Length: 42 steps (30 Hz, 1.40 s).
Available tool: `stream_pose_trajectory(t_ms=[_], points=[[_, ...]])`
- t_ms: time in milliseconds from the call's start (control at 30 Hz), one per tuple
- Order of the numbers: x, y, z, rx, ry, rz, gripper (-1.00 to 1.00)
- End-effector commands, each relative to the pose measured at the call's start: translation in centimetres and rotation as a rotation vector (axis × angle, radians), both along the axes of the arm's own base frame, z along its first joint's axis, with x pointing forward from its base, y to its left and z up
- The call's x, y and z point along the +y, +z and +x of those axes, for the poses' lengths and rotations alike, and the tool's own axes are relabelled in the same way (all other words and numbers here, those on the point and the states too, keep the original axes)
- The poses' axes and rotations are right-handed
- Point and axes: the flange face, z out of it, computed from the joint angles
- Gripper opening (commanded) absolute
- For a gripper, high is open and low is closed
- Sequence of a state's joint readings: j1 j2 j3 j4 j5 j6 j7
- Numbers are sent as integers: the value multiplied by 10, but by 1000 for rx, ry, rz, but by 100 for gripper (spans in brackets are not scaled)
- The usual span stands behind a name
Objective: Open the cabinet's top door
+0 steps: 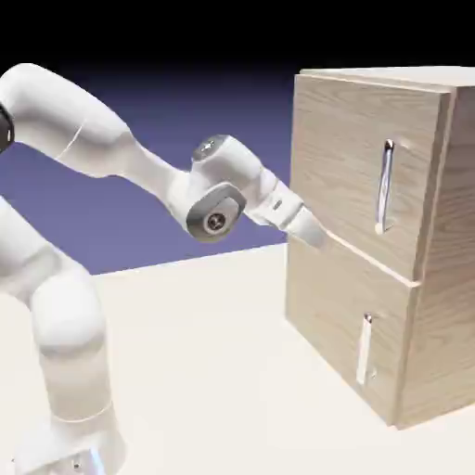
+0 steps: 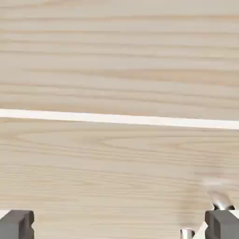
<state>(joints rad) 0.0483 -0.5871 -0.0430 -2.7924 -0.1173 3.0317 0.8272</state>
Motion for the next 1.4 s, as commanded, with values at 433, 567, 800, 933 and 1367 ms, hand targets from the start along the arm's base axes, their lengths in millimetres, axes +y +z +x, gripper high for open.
stream_pose_trajectory(t_ms=[433, 567, 800, 933, 1367], points=[[15, 60, -9, -163, 34, -28, 100], [15, 72, -13, -213, 36, -33, 100], [8, 87, -20, -301, 34, -35, 100], [1, 93, -23, -353, 29, -33, 100], [-37, 93, -25, -517, 10, -10, 100]])
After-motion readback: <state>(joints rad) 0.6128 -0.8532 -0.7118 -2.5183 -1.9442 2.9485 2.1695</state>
